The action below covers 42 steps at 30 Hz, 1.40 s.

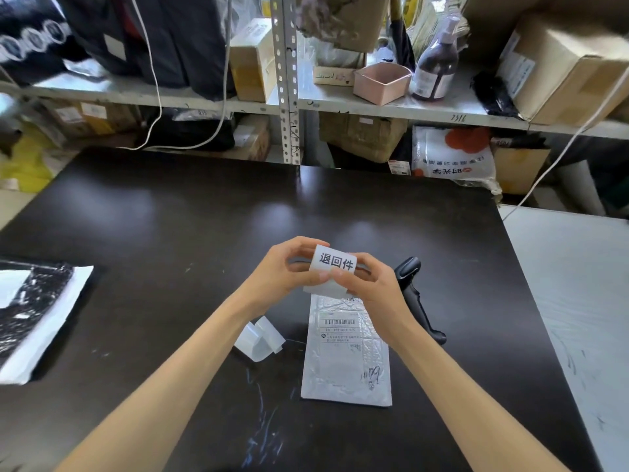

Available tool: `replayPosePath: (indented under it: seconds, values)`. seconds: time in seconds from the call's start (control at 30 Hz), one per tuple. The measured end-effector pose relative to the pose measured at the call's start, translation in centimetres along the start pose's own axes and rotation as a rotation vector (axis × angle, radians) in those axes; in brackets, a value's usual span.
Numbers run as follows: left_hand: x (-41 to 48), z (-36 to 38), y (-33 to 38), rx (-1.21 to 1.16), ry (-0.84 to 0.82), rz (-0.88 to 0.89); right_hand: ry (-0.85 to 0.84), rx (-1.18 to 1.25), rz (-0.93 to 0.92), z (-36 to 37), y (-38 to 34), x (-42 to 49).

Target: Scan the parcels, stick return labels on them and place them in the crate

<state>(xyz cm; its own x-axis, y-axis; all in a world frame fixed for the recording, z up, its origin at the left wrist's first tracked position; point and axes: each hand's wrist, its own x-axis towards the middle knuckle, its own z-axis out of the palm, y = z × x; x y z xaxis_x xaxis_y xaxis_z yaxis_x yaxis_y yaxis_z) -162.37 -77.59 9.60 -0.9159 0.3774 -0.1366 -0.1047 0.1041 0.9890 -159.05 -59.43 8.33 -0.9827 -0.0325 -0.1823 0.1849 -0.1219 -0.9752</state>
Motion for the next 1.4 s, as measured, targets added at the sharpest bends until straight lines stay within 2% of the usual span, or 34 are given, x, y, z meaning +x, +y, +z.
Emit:
replayPosePath:
  seconds: [0.1, 0.2, 0.57, 0.73, 0.97, 1.17, 1.4]
  values:
    - [0.0, -0.1, 0.0, 0.065, 0.057, 0.001, 0.093, -0.197, -0.174, 0.2, -0.1, -0.5]
    - [-0.1, -0.1, 0.0, 0.042, 0.102, -0.013, 0.097, -0.331, -0.315, 0.3, -0.7, -0.8]
    - [-0.3, -0.4, 0.4, 0.15, 0.069, 0.07, 0.155, -0.34, -0.351, 0.4, -1.4, -1.4]
    - [-0.4, -0.4, 0.7, 0.252, 0.077, 0.125, 0.117, -0.523, -0.478, 0.2, -2.2, -1.3]
    - [-0.4, -0.3, 0.7, 0.275, 0.12, 0.09, 0.123, -0.663, -0.629, 0.2, -1.7, -1.4]
    - [-0.7, -0.6, 0.7, 0.302, 0.083, 0.059, 0.109, -0.697, -0.63, 0.1, -1.9, -1.0]
    - [-1.0, -0.9, 1.3, 0.407, 0.067, 0.051, 0.004, -0.711, -0.661, 0.4, -2.6, -1.1]
